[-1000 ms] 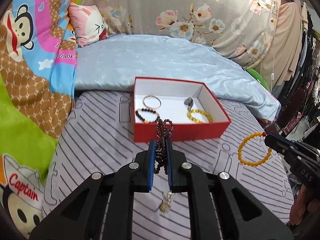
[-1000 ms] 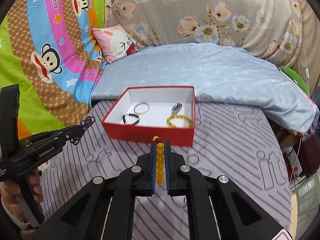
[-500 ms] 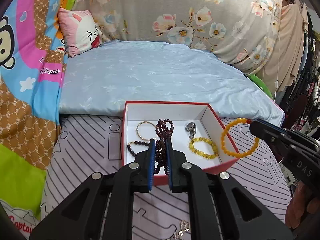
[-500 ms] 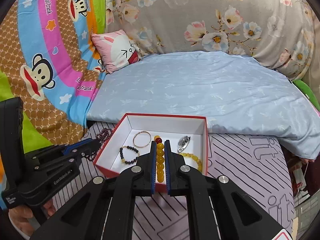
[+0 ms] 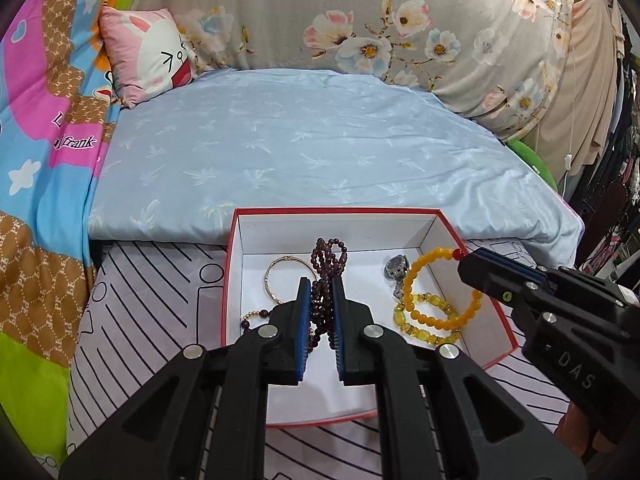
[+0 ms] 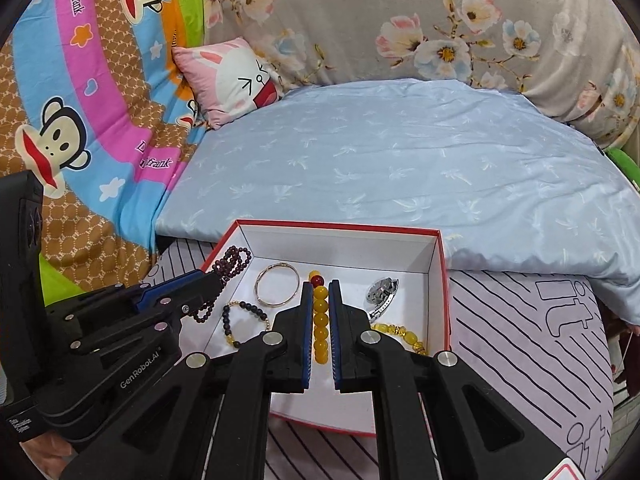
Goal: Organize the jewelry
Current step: 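Lift and carry the purple strand and orange bracelet over the red box, then open the left tool to drop the purple strand while the right tool releases the orange bracelet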
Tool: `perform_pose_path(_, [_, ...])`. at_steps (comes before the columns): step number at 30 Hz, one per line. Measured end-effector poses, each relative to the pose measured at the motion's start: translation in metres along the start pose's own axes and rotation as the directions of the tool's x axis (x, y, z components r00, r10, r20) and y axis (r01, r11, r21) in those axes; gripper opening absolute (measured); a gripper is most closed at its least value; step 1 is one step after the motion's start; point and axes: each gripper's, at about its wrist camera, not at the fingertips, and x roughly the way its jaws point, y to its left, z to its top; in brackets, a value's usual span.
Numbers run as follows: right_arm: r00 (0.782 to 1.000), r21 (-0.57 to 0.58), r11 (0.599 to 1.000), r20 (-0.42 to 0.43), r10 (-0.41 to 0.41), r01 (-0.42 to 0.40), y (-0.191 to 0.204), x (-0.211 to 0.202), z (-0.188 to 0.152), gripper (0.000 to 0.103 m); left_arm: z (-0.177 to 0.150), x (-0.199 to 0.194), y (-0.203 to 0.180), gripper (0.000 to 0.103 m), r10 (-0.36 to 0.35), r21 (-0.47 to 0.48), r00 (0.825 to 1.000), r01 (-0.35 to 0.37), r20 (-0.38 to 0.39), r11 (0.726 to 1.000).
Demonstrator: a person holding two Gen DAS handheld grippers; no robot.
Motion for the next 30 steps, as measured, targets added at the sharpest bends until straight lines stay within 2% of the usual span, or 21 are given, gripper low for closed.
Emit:
perform_pose_path(12, [0.999, 0.013, 1.0, -0.039, -0.019, 0.019, -0.01, 0.029, -0.004, 0.007, 0.001, 0.028, -0.002, 0.01, 0.019, 0.014, 0.999, -0.019, -0.03, 1.0])
perform_pose_path(24, [0.997, 0.003, 0.999, -0.06, -0.039, 0.04, -0.009, 0.04, -0.009, 0.007, -0.003, 0.038, -0.002, 0.012, 0.027, 0.014, 0.999, -0.026, -0.04, 1.0])
perform_pose_path(26, [0.997, 0.005, 0.998, -0.053, -0.054, 0.055, -0.009, 0.04, -0.01, 0.013, -0.003, 0.038, -0.003, 0.012, 0.047, 0.02, 0.999, -0.046, -0.028, 0.999])
perform_pose_path(27, [0.997, 0.008, 0.998, -0.051, -0.058, 0.059, -0.01, 0.039, -0.011, 0.015, -0.003, 0.038, -0.003, 0.017, 0.058, 0.023, 0.998, -0.057, -0.026, 0.998])
perform_pose_path(28, [0.997, 0.014, 0.998, -0.044, -0.061, 0.061, -0.011, 0.038, -0.011, 0.019, -0.003, 0.038, -0.004, 0.028, 0.066, 0.022, 0.998, -0.065, -0.023, 0.998])
perform_pose_path(30, [0.997, 0.022, 0.997, -0.032, -0.068, 0.068, -0.013, 0.033, -0.011, 0.026, -0.003, 0.036, -0.004, 0.036, 0.079, 0.015, 0.997, -0.079, -0.012, 0.997])
